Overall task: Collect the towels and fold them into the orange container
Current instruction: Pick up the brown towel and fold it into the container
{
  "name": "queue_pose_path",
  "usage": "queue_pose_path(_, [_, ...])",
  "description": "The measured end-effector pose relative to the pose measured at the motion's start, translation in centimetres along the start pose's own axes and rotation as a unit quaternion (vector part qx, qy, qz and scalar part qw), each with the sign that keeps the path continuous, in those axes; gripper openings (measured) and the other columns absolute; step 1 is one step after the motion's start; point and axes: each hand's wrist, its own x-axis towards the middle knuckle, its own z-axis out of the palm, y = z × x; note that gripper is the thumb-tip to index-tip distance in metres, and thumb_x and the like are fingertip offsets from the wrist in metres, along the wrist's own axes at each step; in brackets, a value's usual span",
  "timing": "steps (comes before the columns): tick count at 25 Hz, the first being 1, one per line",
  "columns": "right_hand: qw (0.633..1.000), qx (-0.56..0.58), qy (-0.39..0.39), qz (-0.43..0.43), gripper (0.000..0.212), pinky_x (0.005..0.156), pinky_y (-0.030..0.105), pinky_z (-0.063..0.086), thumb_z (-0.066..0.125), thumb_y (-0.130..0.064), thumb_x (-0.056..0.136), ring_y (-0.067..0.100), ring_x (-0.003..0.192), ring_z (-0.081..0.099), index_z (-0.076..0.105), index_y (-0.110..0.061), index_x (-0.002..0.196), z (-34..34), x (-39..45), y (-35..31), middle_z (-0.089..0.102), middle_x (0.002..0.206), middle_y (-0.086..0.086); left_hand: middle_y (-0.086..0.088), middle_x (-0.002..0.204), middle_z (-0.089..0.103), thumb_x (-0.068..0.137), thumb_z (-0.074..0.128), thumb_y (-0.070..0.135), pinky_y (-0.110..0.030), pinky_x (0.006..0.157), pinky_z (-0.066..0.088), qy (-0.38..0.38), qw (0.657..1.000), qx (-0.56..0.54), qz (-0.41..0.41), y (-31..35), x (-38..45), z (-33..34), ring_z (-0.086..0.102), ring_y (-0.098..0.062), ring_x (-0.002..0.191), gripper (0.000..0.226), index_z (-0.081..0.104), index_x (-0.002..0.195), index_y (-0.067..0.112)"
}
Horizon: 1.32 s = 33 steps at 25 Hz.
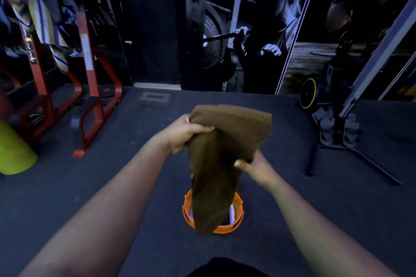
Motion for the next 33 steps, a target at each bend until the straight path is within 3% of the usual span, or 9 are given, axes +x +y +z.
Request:
queue_pose_path(5, [0.995, 0.017, 0.084, 0.052, 0.012, 0.085, 0.033, 0.051, 0.065, -0.015, 0.097, 0.019, 0.098, 0.068, 0.072, -0.01, 0.106, 1.8, 0.9, -0.1, 0.074, 0.101, 0.005, -0.018, 0.131, 0.067, 0.086, 0.075, 0.036, -0.053, 0.105, 0.05, 0.063, 0.961, -0.261, 0.07, 1.6, 0.0, 0.8, 0.063, -0.035, 0.123, 0.056, 0.061, 0.135, 0.012])
queue_pose_path(8, [0.977, 0.131, 0.135, 0.099, 0.014, 0.081, 0.032, 0.057, 0.06, -0.015, 0.1, 0.024, 0.091, 0.073, 0.073, -0.011, 0.104, 1.8, 2.0, -2.3, 0.078, 0.096, 0.008, -0.013, 0.135, 0.066, 0.059, 0.087, 0.067, -0.05, 0.101, 0.051, 0.076, 0.947, -0.309, -0.041, -6.3, -1.6, 1.2, 0.065, -0.031, 0.123, 0.096, 0.061, 0.137, 0.018])
queue_pose_path(11, [0.962, 0.193, 0.124, 0.15, 0.017, 0.073, 0.03, 0.062, 0.059, -0.015, 0.101, 0.026, 0.087, 0.074, 0.071, -0.003, 0.106, 2.1, 2.6, -2.9, 0.077, 0.096, 0.015, -0.018, 0.128, 0.068, 0.073, 0.086, 0.05, -0.049, 0.099, 0.053, -0.026, 0.962, -0.245, -0.116, -14.5, -4.4, 4.5, 0.067, -0.031, 0.114, 0.054, 0.076, 0.115, 0.018])
queue_pose_path(13, [0.958, 0.181, 0.129, 0.181, 0.02, 0.068, 0.028, 0.061, 0.061, -0.02, 0.1, 0.024, 0.085, 0.074, 0.069, -0.002, 0.105, 2.0, 2.9, -2.4, 0.078, 0.091, 0.014, -0.017, 0.115, 0.074, 0.085, 0.08, 0.021, -0.038, 0.086, 0.058, 0.026, 0.972, -0.21, -0.106, -15.0, -4.3, 5.9, 0.072, -0.026, 0.102, 0.018, 0.08, 0.103, 0.016])
queue_pose_path(17, [0.923, 0.262, 0.151, 0.237, 0.048, 0.084, 0.04, 0.061, 0.067, -0.036, 0.095, 0.035, 0.111, 0.07, 0.064, 0.002, 0.126, 0.0, 2.4, -1.0, 0.073, 0.115, 0.022, -0.017, 0.108, 0.076, 0.094, 0.064, 0.015, -0.033, 0.076, 0.06, 0.172, 0.929, -0.326, -0.046, -11.4, -2.0, 3.2, 0.073, -0.027, 0.097, 0.024, 0.07, 0.116, 0.007])
queue_pose_path(22, [0.919, 0.289, 0.194, 0.187, 0.054, 0.101, 0.051, 0.053, 0.065, -0.031, 0.097, 0.036, 0.119, 0.065, 0.056, 0.006, 0.134, -1.0, 2.3, 0.1, 0.066, 0.126, 0.026, -0.009, 0.119, 0.075, 0.094, 0.072, 0.014, -0.03, 0.089, 0.058, 0.05, 0.993, -0.058, -0.089, -13.1, -3.4, 2.5, 0.07, -0.027, 0.114, 0.032, 0.067, 0.125, 0.01])
queue_pose_path(25, [0.912, 0.316, 0.206, 0.16, 0.049, 0.103, 0.046, 0.051, 0.067, -0.039, 0.092, 0.028, 0.116, 0.067, 0.062, -0.009, 0.13, -1.6, 1.4, 0.7, 0.073, 0.12, 0.012, -0.013, 0.119, 0.074, 0.098, 0.065, 0.013, -0.032, 0.085, 0.057, 0.088, 0.991, -0.098, -0.031, -11.5, -2.2, 2.9, 0.07, -0.027, 0.109, 0.028, 0.067, 0.125, 0.007])
queue_pose_path(29, [0.98, 0.096, 0.091, 0.146, 0.017, 0.084, 0.019, 0.054, 0.073, -0.018, 0.09, 0.02, 0.112, 0.069, 0.071, -0.018, 0.107, -0.4, -0.8, 2.9, 0.078, 0.101, -0.006, -0.014, 0.118, 0.073, 0.099, 0.063, 0.017, -0.036, 0.091, 0.058, 0.11, 0.977, -0.185, 0.004, -7.1, 0.1, 2.6, 0.07, -0.026, 0.109, 0.033, 0.06, 0.13, 0.004])
queue_pose_path(33, [0.976, 0.112, 0.156, 0.105, 0.019, 0.086, 0.027, 0.058, 0.067, -0.019, 0.097, 0.022, 0.106, 0.072, 0.072, -0.009, 0.113, -1.3, 0.9, 1.1, 0.076, 0.111, 0.01, -0.005, 0.11, 0.077, 0.096, 0.068, 0.01, -0.031, 0.087, 0.06, 0.076, 0.996, 0.004, -0.044, -8.9, -1.2, 0.5, 0.073, -0.02, 0.107, 0.032, 0.063, 0.128, 0.006])
